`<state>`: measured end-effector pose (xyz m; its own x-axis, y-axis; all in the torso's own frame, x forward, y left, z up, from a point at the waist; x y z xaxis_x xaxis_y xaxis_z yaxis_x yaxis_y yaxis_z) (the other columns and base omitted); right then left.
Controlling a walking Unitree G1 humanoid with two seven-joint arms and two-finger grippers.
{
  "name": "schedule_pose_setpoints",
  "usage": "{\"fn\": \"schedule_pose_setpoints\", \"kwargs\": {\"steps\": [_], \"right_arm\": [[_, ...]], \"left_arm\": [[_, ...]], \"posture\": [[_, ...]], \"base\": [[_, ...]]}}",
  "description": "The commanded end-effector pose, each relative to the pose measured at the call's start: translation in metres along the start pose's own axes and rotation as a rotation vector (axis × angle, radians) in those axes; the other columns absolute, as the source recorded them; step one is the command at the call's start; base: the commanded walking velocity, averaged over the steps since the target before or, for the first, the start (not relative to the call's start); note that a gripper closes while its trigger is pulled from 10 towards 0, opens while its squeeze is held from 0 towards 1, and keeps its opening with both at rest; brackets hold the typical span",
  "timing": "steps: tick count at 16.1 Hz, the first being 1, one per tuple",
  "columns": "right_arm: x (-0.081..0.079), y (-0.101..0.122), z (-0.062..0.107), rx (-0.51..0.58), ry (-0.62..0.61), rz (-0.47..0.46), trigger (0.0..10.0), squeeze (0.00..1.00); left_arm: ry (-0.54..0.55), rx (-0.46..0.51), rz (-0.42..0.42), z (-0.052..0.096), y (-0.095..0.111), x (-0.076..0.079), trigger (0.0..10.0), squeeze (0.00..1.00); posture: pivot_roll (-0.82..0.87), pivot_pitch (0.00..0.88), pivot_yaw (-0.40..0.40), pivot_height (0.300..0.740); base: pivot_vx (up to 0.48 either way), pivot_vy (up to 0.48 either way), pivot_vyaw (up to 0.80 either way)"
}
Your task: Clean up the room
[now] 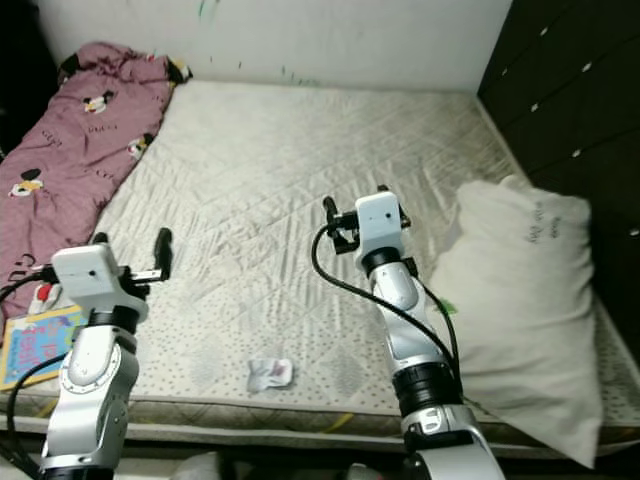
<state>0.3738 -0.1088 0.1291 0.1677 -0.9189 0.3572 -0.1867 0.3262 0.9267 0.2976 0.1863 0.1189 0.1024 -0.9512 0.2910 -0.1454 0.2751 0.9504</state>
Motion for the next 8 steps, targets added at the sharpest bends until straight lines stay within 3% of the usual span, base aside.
{"fn": "schedule_pose_setpoints", "kwargs": {"steps": [1, 8], "right_arm": [[-0.0029, 0.0035, -0.0019, 0.012, 0.002, -0.005, 10.0, 0.0], [-0.0039, 0.0079, -0.006, 0.027, 0.004, 0.0, 10.0, 0.0]], "left_arm": [[0.016, -0.007, -0.017, -0.0004, 0.0002, -0.0038, 10.0, 0.0], [0.038, -0.001, -0.004, -0.0026, 0.0014, -0.0059, 10.0, 0.0]], "posture": [[0.07, 0.022, -0.024, 0.74], [0.07, 0.029, -0.021, 0.74]], "base": [[0.0, 0.0, 0.0], [0.0, 0.0, 0.0]]}}
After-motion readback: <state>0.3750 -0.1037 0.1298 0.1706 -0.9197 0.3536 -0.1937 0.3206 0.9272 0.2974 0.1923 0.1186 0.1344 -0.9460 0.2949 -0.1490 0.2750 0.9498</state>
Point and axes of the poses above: a point about 5 cm out from each wrist's last joint towards the gripper, its own z axis pointing back from the gripper into the wrist, its own y axis along the axis of the wrist's last joint, x = y × z, the point moved 4 cm from there along -z, pointing out of the wrist towards the gripper, and after that the axes turned 13 degrees about z, right-handed, at the moved point
